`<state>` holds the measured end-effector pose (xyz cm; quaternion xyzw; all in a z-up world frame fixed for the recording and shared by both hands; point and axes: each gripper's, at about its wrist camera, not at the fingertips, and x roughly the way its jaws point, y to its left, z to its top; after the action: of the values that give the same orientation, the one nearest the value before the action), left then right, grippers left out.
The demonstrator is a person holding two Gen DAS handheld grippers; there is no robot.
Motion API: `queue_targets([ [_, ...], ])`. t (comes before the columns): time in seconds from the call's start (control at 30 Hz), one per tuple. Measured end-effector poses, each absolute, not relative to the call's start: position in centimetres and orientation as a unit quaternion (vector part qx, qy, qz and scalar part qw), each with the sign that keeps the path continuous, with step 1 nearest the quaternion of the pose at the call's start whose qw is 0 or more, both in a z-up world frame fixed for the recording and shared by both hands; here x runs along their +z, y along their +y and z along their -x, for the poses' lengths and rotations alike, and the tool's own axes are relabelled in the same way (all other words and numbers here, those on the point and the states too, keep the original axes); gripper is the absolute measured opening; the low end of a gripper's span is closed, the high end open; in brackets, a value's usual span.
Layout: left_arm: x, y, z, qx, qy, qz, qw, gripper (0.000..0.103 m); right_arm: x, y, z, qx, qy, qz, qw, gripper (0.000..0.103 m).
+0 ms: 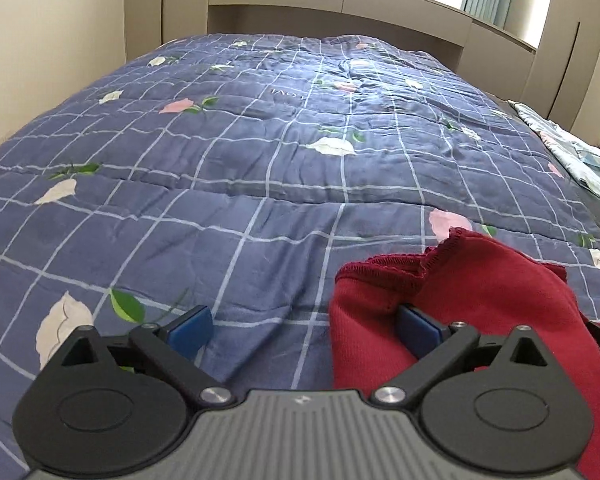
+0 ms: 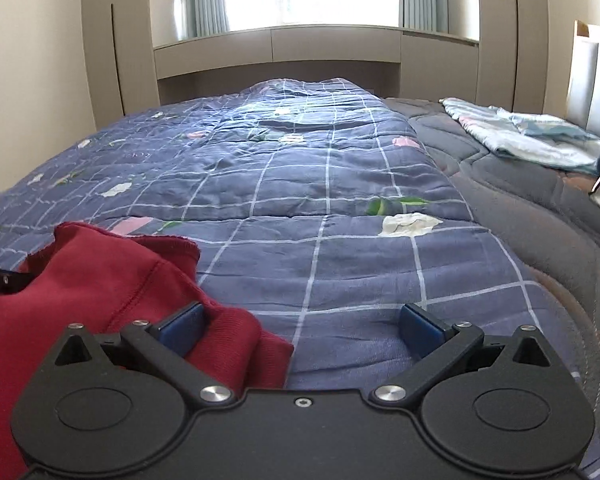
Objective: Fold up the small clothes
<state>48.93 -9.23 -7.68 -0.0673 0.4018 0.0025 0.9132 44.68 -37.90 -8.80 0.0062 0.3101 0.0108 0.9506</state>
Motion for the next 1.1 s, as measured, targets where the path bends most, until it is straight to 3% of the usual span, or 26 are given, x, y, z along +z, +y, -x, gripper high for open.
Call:
queue_targets([
  [0.37,-3.8,-9.8,-43.1,-0.022,0.368,0.065,0.927,0.103,-5.4,-38.7,-37.5,0.03,0.273,-0.053,0.96,0.102],
  [0.7,-5.4,-10.1,-36.1,-0.044,0.369,0.057,0.927,0.102,-7.1,-38.2,-30.2,-0.002,0.289,0.008,0.957,0.102],
  [0.87,-5.4,-8.4,-34.9,-0.038,0.383,0.125,0.915,0.102,-7.6,-38.5,-30.2,-0.008,0.29,0.002,0.957,0.102],
  [1.1,-3.6,-8.6,-32.8,-0.035,0.382,0.081,0.92,0.102,-5.0,-38.2,-27.2,0.023,0.237,-0.056,0.97,0.102],
])
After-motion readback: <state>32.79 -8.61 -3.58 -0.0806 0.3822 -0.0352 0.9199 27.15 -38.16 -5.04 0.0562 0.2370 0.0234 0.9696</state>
